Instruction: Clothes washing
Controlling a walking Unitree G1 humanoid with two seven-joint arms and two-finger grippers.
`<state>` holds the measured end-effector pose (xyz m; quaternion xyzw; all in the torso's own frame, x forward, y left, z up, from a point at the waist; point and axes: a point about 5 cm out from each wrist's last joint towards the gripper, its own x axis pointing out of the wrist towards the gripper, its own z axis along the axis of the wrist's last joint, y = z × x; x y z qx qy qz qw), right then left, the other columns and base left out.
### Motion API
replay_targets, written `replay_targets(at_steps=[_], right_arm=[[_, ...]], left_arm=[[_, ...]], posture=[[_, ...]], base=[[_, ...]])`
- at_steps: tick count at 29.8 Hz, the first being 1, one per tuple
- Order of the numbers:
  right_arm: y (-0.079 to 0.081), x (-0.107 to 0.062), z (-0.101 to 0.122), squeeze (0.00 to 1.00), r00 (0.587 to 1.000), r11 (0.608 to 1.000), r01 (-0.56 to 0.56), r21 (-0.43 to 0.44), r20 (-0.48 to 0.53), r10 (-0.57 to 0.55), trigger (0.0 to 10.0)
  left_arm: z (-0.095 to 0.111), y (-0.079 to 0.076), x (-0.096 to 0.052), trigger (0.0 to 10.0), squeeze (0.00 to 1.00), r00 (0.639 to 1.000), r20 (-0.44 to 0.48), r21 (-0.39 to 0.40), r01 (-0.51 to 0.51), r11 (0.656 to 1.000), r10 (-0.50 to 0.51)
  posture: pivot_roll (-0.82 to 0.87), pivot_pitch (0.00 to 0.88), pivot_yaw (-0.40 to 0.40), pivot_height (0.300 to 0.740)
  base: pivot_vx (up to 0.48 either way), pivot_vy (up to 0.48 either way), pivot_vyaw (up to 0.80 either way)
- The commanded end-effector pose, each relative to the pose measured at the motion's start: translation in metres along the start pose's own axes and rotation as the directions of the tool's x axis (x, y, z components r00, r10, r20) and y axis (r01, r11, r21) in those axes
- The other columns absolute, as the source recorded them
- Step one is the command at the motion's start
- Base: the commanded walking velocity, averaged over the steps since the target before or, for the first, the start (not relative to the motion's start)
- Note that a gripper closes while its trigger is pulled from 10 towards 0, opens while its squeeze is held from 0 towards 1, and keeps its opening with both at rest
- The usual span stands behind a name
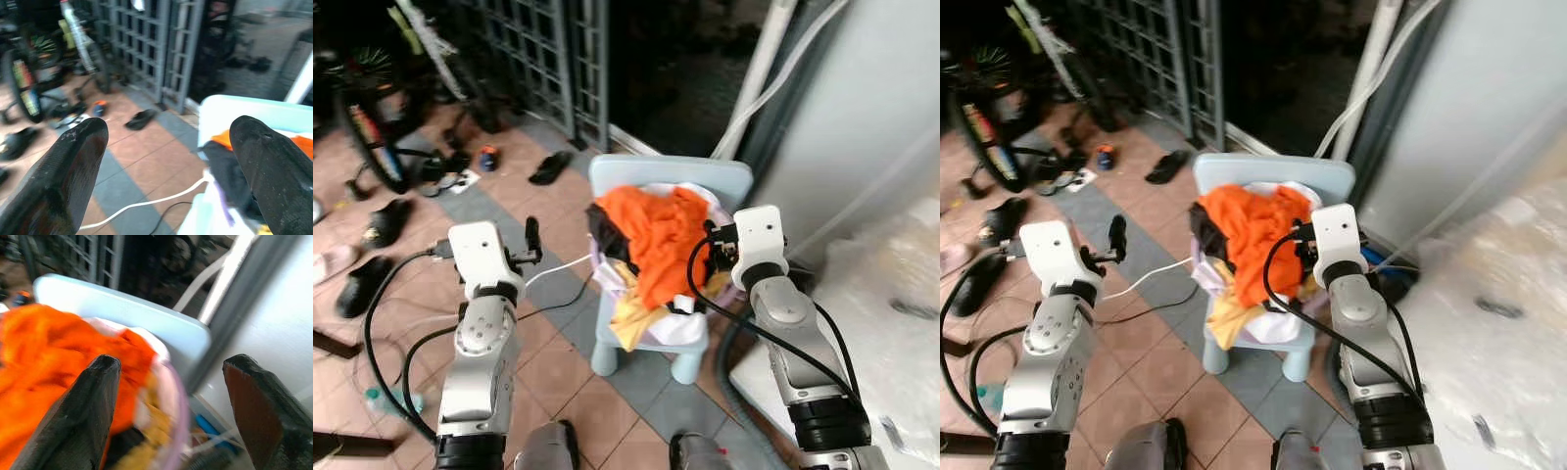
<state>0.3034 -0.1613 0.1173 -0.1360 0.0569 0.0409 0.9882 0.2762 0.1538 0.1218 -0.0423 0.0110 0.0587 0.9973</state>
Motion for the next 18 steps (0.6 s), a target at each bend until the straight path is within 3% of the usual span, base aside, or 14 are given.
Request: replay_targets(at_steps=[1, 7, 12, 15, 18], right_arm=[[-0.002, 0.002, 0.002, 0.0, 1.0, 1.0, -0.009, -0.01, -0.016, 0.009, 10.0], [-0.004, 0.003, -0.003, 0.0, 0.998, 1.0, -0.006, 0.018, -0.062, 0.007, 10.0], [-0.003, 0.004, -0.003, 0.0, 0.998, 0.998, 0.007, 0.065, -0.07, -0.002, 10.0], [-0.001, 0.005, -0.003, 0.0, 0.997, 0.999, -0.011, 0.051, -0.077, 0.015, 10.0], [0.009, 0.006, -0.013, 0.0, 0.982, 0.992, -0.083, 0.091, -0.163, 0.097, 10.0]], left_arm=[[-0.002, 0.002, 0.001, 10.0, 0.0, 1.0, -0.009, 0.006, 0.009, 1.0, -0.009], [-0.001, 0.003, 0.0, 10.0, 0.0, 1.0, -0.014, 0.011, 0.007, 1.0, -0.007], [-0.006, 0.006, -0.006, 10.0, 0.0, 0.998, -0.056, 0.027, -0.01, 1.0, 0.012], [-0.009, 0.01, -0.009, 10.0, 0.0, 0.996, -0.093, 0.036, -0.013, 0.999, 0.016], [-0.014, 0.018, -0.017, 10.0, 0.0, 0.99, -0.139, 0.067, -0.011, 0.998, 0.021]], posture=[[-0.01, 0.118, 0.057, 0.74], [-0.01, 0.126, 0.055, 0.74], [0.0, 0.126, 0.055, 0.74], [0.01, 0.125, 0.058, 0.74], [0.01, 0.132, 0.057, 0.74]], base=[[0.349, 0.0, 0.0], [0.295, 0.0, 0.0], [0.0, 0.0, 0.0], [0.0, 0.0, 0.0], [0.0, 0.0, 0.0]])
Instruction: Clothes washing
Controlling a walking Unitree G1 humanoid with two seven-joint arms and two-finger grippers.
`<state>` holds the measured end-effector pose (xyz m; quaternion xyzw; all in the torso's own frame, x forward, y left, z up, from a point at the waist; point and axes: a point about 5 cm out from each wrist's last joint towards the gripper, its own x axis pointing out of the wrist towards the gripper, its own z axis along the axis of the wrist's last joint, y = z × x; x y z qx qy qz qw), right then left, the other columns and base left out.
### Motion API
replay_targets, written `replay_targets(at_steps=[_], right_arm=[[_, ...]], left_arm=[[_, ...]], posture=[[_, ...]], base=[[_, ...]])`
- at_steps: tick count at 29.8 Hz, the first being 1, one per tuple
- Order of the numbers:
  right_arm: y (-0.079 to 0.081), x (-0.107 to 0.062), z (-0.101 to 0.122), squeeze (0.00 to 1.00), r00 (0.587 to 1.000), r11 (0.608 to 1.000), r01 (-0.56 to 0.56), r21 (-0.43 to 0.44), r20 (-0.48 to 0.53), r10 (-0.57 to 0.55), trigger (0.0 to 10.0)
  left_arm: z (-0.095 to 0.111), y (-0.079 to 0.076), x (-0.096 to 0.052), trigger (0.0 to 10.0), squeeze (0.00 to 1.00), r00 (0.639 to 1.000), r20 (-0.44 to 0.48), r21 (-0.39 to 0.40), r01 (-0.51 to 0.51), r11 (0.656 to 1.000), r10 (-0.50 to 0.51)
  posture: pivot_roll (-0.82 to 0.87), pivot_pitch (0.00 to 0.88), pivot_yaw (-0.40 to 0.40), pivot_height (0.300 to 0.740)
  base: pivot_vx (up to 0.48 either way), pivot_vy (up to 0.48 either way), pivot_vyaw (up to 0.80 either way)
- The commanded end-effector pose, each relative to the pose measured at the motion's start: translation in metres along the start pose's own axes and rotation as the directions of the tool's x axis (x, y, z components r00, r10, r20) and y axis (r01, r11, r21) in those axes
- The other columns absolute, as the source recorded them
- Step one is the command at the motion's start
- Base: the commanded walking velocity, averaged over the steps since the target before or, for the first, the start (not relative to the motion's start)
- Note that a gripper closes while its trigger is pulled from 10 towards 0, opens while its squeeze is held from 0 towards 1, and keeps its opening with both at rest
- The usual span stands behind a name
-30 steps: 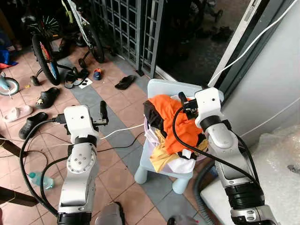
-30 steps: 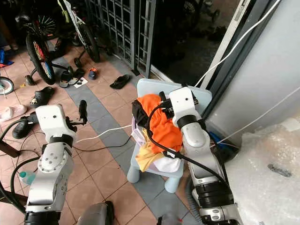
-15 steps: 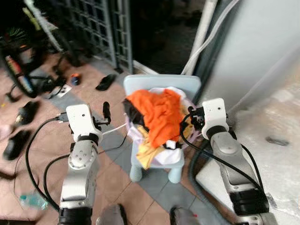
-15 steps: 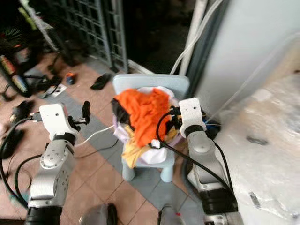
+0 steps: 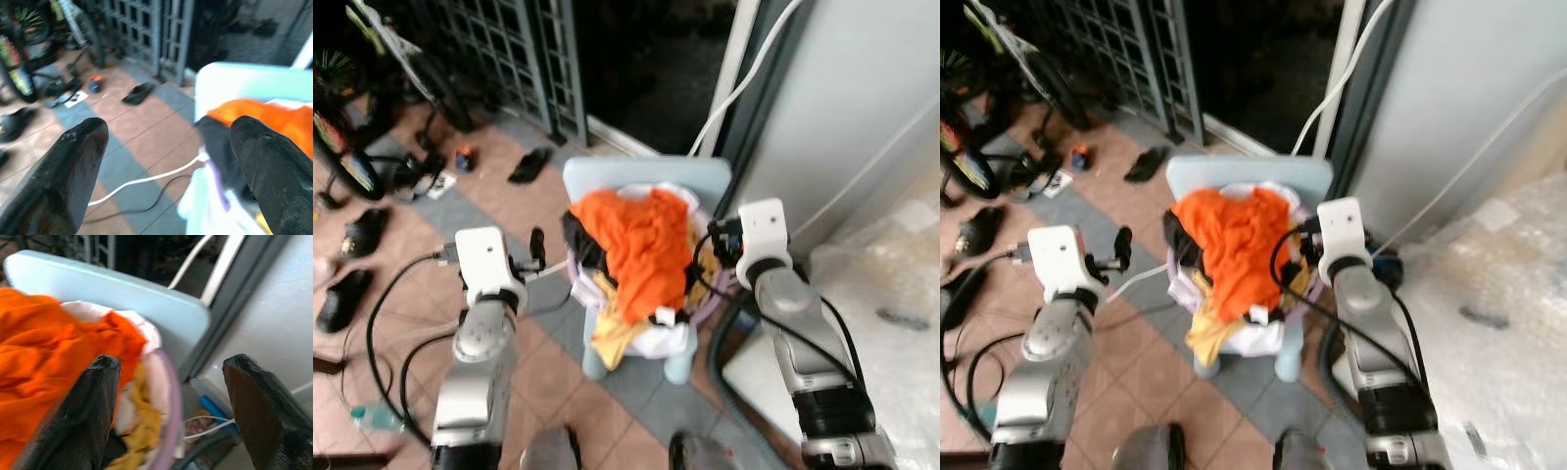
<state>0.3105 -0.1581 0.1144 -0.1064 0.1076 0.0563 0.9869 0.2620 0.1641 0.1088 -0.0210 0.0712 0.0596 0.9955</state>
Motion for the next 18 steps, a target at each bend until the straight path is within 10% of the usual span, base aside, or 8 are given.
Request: replay_targets(at_steps=[1, 18], right_arm=[[0.011, 0.0, -0.021, 0.0, 0.985, 0.995, -0.098, 0.029, -0.138, 0.101, 10.0], [0.052, 0.029, -0.002, 0.0, 0.95, 0.961, -0.277, -0.004, -0.154, 0.273, 10.0]], left_arm=[[-0.006, 0.009, -0.009, 10.0, 0.0, 0.999, -0.043, 0.037, -0.013, 0.999, 0.015], [-0.016, 0.005, -0.051, 10.0, 0.0, 0.988, -0.154, 0.056, 0.015, 0.998, -0.006]], posture=[[0.02, 0.139, 0.057, 0.74], [0.07, 0.278, 0.025, 0.74]], base=[[0.0, 0.0, 0.0], [0.0, 0.0, 0.0]])
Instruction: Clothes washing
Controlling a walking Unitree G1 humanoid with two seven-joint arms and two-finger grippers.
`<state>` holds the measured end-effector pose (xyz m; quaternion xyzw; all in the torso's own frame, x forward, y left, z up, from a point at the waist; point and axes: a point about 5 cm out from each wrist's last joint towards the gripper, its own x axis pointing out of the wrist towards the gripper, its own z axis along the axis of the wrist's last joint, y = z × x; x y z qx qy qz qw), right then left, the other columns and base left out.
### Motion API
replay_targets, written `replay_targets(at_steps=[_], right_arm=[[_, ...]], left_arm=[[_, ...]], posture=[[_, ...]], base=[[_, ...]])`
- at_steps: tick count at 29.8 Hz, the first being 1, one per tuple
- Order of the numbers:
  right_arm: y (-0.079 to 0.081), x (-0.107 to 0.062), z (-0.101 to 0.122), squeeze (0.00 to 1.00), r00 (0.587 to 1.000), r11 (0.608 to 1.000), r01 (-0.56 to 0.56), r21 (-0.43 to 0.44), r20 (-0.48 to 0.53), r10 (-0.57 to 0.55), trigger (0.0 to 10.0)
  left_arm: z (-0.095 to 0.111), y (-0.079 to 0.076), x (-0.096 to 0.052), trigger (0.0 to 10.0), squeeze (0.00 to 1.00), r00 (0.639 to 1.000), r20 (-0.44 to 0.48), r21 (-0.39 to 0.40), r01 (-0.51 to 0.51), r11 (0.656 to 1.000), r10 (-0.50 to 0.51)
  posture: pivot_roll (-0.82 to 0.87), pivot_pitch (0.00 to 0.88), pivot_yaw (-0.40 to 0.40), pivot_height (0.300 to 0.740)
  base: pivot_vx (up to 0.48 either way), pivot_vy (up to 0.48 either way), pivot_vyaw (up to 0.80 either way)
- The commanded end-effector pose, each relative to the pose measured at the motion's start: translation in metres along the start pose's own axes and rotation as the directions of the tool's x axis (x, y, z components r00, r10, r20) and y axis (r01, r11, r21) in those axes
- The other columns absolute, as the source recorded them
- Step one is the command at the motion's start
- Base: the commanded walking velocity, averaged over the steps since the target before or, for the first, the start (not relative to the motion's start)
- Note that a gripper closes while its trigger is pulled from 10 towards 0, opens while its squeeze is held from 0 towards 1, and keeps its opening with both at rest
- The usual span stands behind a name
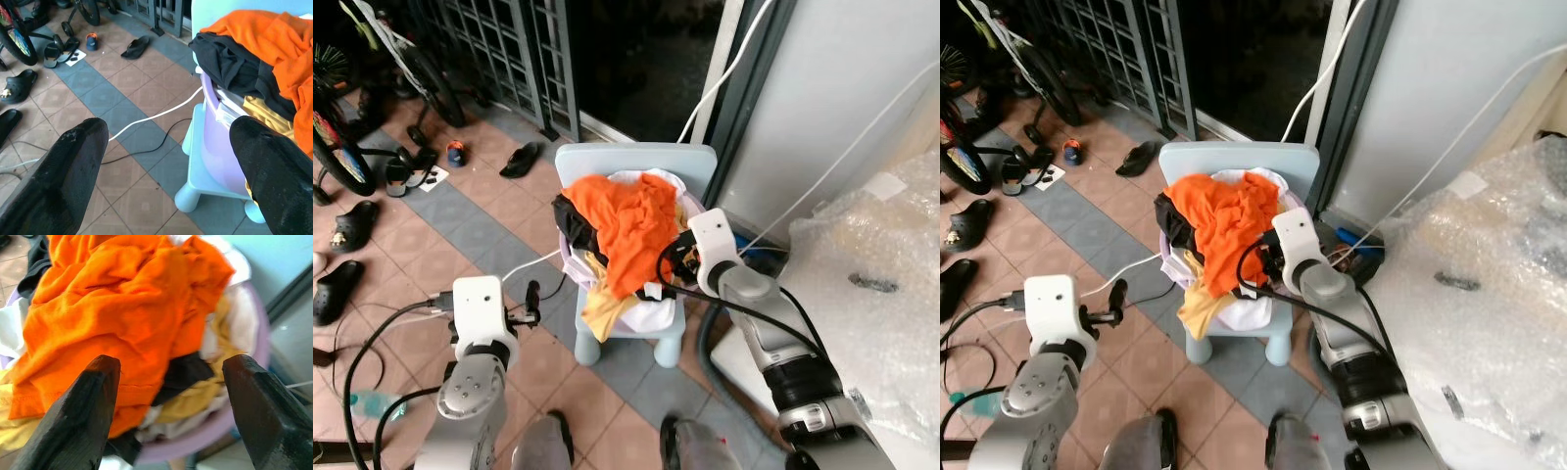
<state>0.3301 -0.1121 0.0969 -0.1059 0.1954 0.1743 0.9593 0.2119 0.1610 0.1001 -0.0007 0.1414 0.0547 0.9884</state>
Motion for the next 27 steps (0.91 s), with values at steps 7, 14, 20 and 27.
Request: replay_targets(at_steps=[7, 14, 20, 27], right_arm=[[0.026, 0.025, 0.012, 0.0, 0.999, 0.999, -0.032, 0.015, -0.004, 0.032, 10.0], [0.048, 0.04, 0.018, 0.0, 1.0, 0.995, 0.005, 0.098, -0.021, -0.003, 0.0], [0.055, 0.044, 0.018, 0.0, 0.999, 0.991, 0.03, 0.132, -0.02, -0.028, 0.0], [0.046, 0.042, -0.004, 0.0, 0.997, 0.99, 0.047, 0.131, -0.071, -0.038, 0.0]], left_arm=[[0.001, 0.005, -0.012, 10.0, 0.0, 0.999, -0.03, 0.004, -0.017, 1.0, 0.017], [0.0, 0.001, -0.021, 10.0, 0.0, 0.999, -0.048, -0.003, -0.022, 1.0, 0.022], [0.004, 0.003, -0.019, 10.0, 0.0, 0.998, -0.051, 0.003, -0.031, 1.0, 0.031], [0.004, -0.003, -0.019, 10.0, 0.0, 0.998, -0.054, -0.008, -0.035, 0.999, 0.034]], posture=[[0.09, 0.321, 0.0, 0.74], [0.1, 0.334, -0.015, 0.74], [0.11, 0.341, -0.013, 0.74], [0.09, 0.347, -0.032, 0.74]], base=[[0.0, 0.0, 0.0], [0.0, 0.0, 0.0], [0.0, 0.0, 0.0], [0.0, 0.0, 0.0]])
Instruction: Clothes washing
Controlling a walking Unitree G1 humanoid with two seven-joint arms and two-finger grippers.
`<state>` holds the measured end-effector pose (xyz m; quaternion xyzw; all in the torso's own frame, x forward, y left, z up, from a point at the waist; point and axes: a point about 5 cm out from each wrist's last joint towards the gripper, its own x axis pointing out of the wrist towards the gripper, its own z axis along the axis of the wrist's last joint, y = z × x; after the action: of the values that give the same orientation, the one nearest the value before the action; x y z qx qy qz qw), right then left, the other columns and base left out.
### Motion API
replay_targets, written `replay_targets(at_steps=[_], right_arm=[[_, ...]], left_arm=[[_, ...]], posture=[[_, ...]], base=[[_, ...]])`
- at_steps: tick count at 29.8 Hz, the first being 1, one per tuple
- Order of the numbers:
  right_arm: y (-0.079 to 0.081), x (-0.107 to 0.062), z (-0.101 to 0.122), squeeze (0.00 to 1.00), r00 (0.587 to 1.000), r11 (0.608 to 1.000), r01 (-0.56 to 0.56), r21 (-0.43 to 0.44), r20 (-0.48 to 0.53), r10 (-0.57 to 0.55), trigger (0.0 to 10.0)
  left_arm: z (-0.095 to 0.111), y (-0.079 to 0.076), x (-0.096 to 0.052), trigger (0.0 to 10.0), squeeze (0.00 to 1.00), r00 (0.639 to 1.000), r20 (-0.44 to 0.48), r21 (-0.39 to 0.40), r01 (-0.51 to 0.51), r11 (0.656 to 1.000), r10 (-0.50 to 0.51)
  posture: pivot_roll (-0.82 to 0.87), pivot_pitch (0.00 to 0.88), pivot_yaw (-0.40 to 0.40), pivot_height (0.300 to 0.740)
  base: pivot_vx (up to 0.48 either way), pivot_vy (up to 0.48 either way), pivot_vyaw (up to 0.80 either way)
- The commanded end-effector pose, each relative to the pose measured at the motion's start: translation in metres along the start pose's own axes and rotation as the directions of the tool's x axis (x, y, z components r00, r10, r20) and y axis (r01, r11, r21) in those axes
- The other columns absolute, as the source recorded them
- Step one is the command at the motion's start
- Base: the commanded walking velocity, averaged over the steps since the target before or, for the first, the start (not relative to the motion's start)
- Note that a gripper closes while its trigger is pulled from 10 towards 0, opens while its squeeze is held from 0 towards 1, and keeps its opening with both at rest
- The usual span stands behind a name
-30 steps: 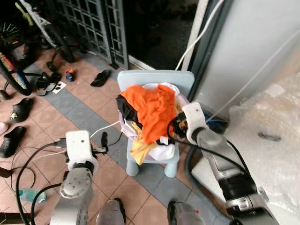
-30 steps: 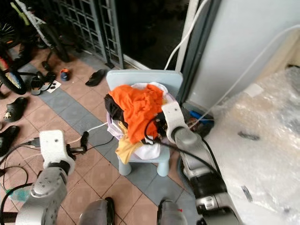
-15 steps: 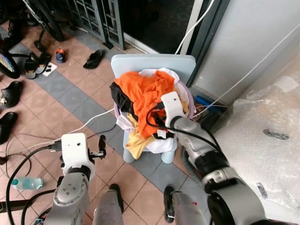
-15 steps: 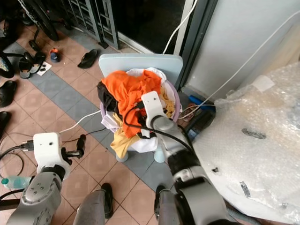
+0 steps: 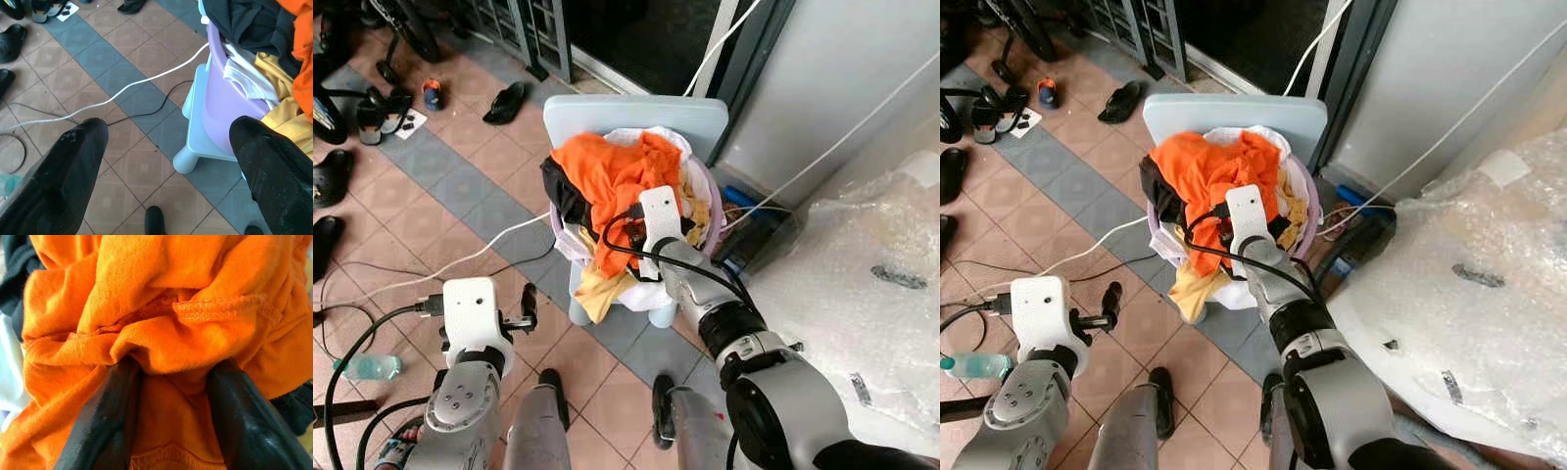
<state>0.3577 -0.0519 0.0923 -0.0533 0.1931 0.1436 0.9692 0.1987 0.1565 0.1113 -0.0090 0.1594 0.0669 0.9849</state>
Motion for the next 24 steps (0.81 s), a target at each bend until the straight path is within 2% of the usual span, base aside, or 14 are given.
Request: replay_targets(at_steps=[1, 8, 18, 22, 24], right_arm=[[-0.004, -0.003, -0.028, 0.0, 0.996, 1.0, 0.009, 0.017, -0.094, -0.007, 0.0], [-0.01, -0.002, -0.03, 0.0, 0.995, 1.0, 0.02, 0.015, -0.095, -0.018, 0.0], [0.01, -0.001, -0.028, 0.0, 0.996, 0.998, -0.043, 0.051, -0.074, 0.047, 0.0], [0.012, 0.0, -0.017, 0.0, 0.999, 0.996, -0.047, 0.08, 0.001, 0.047, 0.0], [0.006, 0.0, -0.007, 0.0, 0.997, 0.993, -0.047, 0.107, 0.06, 0.041, 0.0]], left_arm=[[-0.003, -0.001, -0.002, 10.0, 0.0, 1.0, -0.016, 0.008, -0.012, 1.0, 0.012], [-0.002, -0.002, 0.001, 10.0, 0.0, 1.0, -0.014, 0.005, -0.012, 1.0, 0.012], [-0.001, -0.003, 0.006, 10.0, 0.0, 0.999, -0.012, 0.009, -0.029, 1.0, 0.03], [0.001, -0.002, 0.013, 10.0, 0.0, 0.999, 0.004, 0.02, -0.037, 0.999, 0.037], [0.0, -0.001, 0.018, 10.0, 0.0, 0.999, 0.016, 0.019, -0.047, 0.999, 0.046]], posture=[[0.09, 0.346, -0.033, 0.74], [0.09, 0.341, -0.031, 0.74], [0.09, 0.331, -0.032, 0.74], [0.08, 0.314, -0.026, 0.74], [0.07, 0.283, -0.013, 0.74]], base=[[0.0, 0.0, 0.0], [0.0, 0.0, 0.0], [0.0, 0.0, 0.0], [0.0, 0.0, 0.0], [0.0, 0.0, 0.0]])
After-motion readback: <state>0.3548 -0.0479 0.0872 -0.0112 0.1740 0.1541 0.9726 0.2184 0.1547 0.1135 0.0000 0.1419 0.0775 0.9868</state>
